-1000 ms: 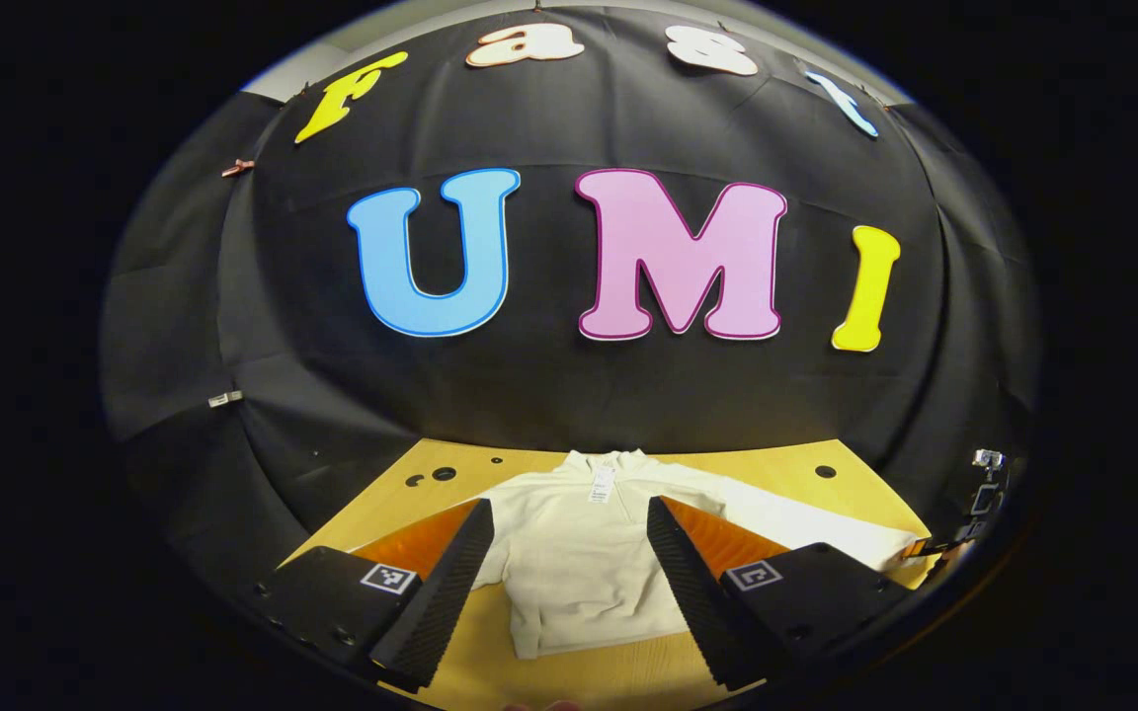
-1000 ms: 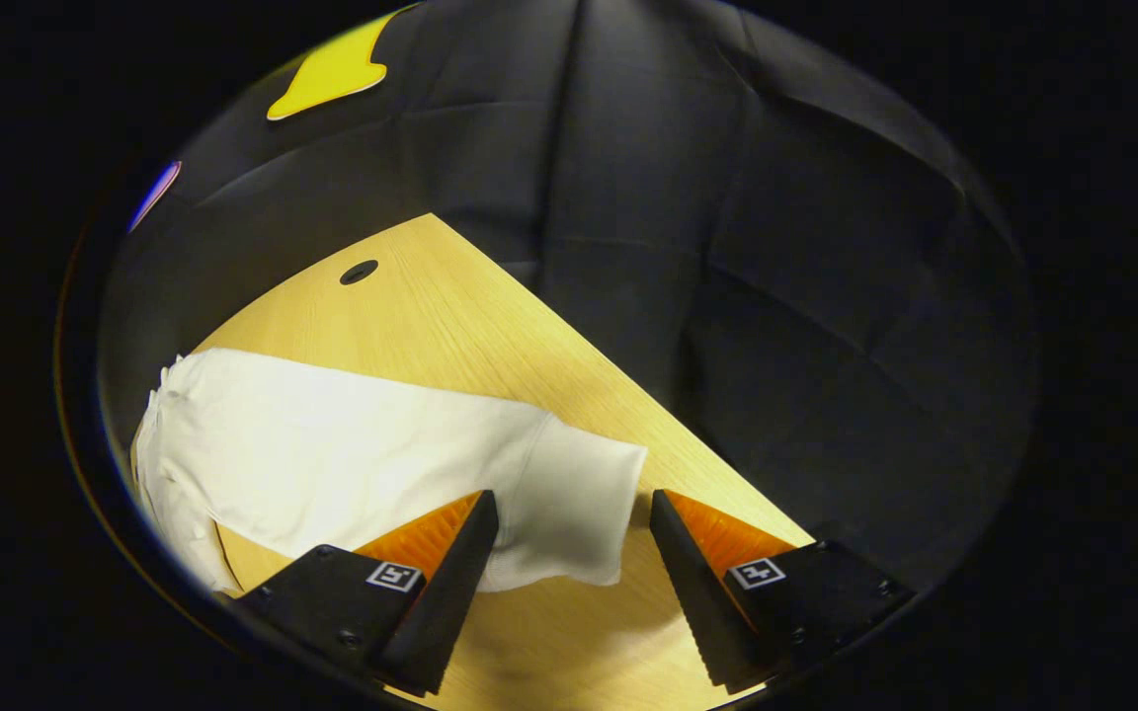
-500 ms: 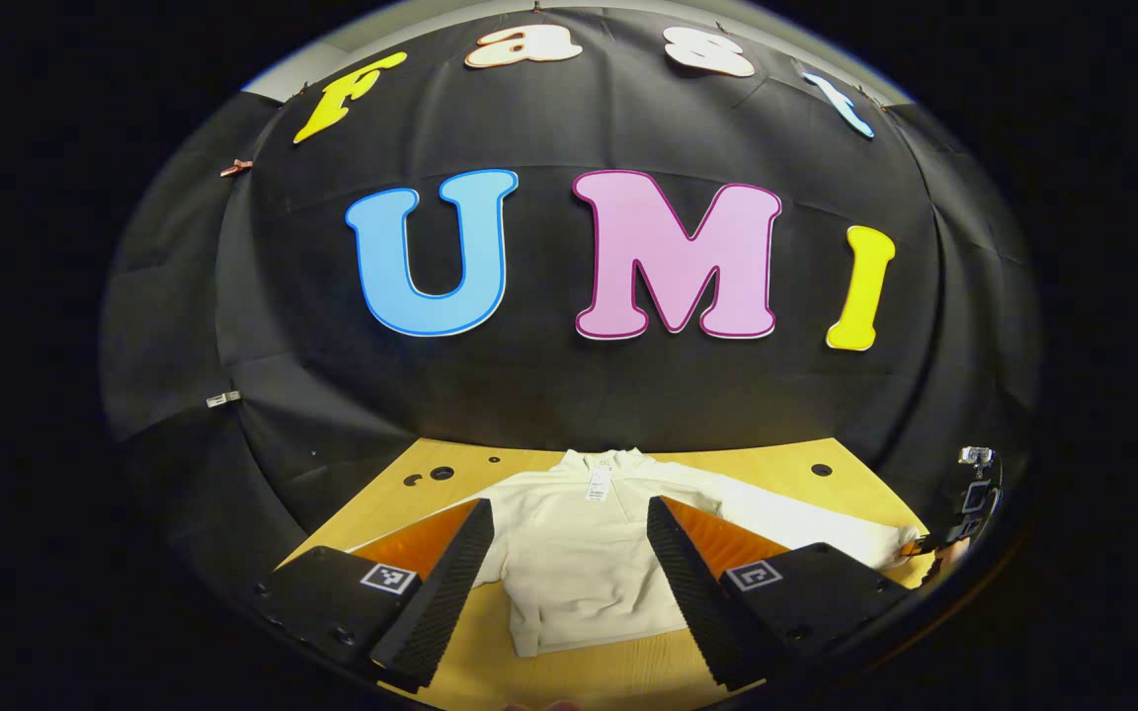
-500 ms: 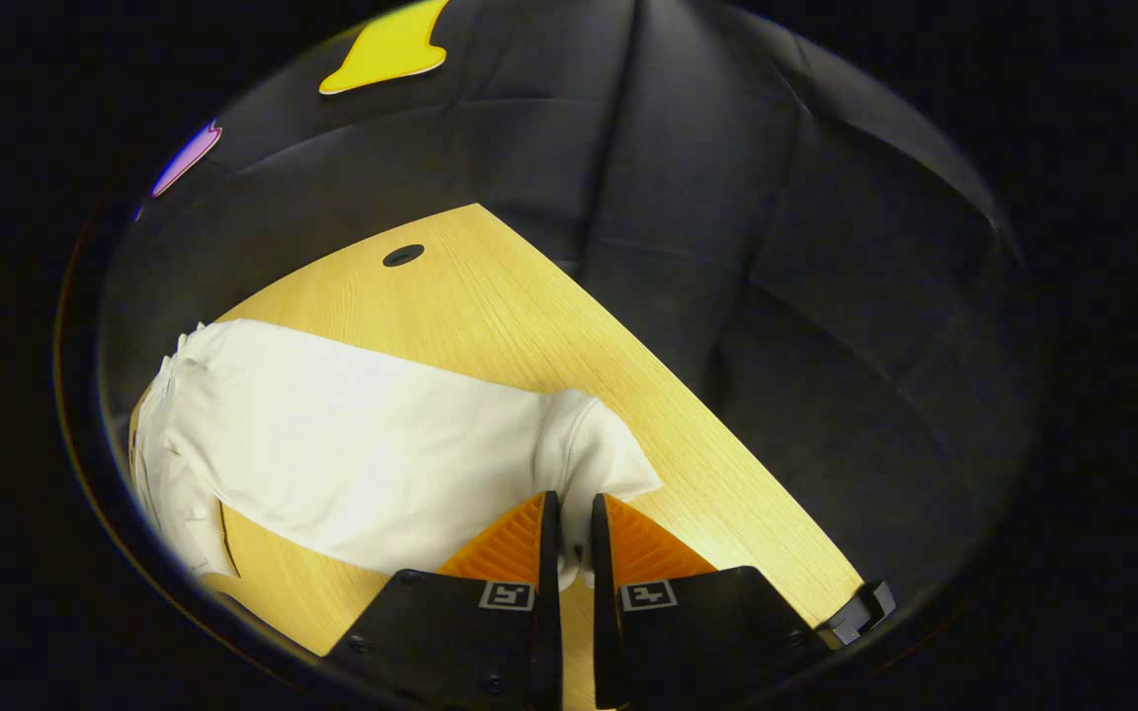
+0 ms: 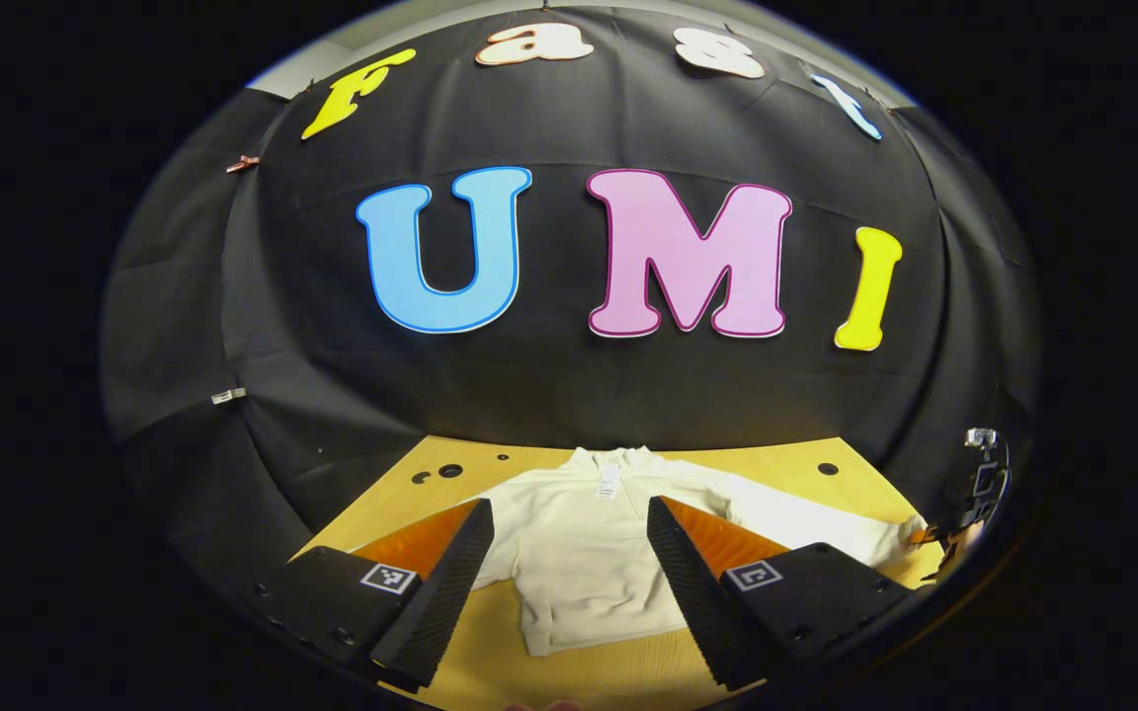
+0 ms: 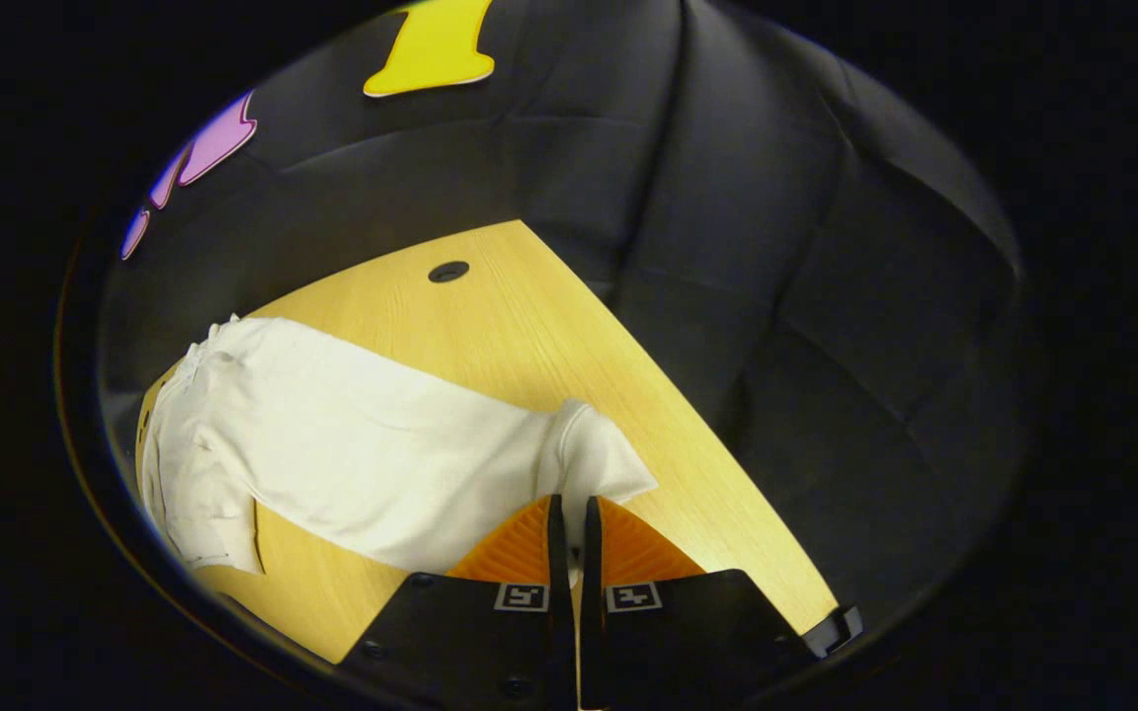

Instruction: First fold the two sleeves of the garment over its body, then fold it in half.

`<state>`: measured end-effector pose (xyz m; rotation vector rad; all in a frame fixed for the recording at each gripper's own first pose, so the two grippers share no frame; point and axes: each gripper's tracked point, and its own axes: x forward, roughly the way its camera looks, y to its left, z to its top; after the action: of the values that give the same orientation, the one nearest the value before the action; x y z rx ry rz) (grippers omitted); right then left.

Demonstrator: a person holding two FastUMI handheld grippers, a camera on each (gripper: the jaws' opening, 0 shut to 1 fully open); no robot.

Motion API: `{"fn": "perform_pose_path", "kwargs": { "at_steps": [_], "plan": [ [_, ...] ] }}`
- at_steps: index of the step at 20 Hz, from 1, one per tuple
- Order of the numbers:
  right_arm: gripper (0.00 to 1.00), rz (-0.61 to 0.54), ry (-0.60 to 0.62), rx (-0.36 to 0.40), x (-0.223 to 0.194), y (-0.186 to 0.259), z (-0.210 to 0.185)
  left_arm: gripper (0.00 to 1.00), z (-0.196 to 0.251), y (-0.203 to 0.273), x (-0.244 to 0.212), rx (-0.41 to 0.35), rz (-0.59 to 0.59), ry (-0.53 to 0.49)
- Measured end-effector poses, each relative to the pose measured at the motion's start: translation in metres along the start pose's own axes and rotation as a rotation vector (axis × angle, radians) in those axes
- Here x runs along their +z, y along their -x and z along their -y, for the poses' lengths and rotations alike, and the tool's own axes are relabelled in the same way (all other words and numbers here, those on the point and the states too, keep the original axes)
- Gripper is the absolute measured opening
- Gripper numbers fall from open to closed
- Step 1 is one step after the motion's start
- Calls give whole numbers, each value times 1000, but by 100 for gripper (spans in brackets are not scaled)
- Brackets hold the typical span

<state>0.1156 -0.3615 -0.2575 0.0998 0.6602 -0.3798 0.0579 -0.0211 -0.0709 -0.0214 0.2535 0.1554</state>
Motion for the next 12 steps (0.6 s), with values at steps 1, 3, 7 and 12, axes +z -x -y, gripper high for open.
{"fn": "perform_pose_path", "kwargs": {
  "at_steps": [1,3,7,12],
  "plan": [
    [6,21,17,8,12,7,-6,98,-2,1,-1,1,-3,3],
    [6,57,48,39,34,19,-23,98,-4,0,-2,2,-5,16],
    [6,121,157,105,77,40,-69,98,-36,8,-4,35,4,40],
    [6,166,169,201,112,59,-141,98,-78,20,-13,103,0,82]
  ]
}}
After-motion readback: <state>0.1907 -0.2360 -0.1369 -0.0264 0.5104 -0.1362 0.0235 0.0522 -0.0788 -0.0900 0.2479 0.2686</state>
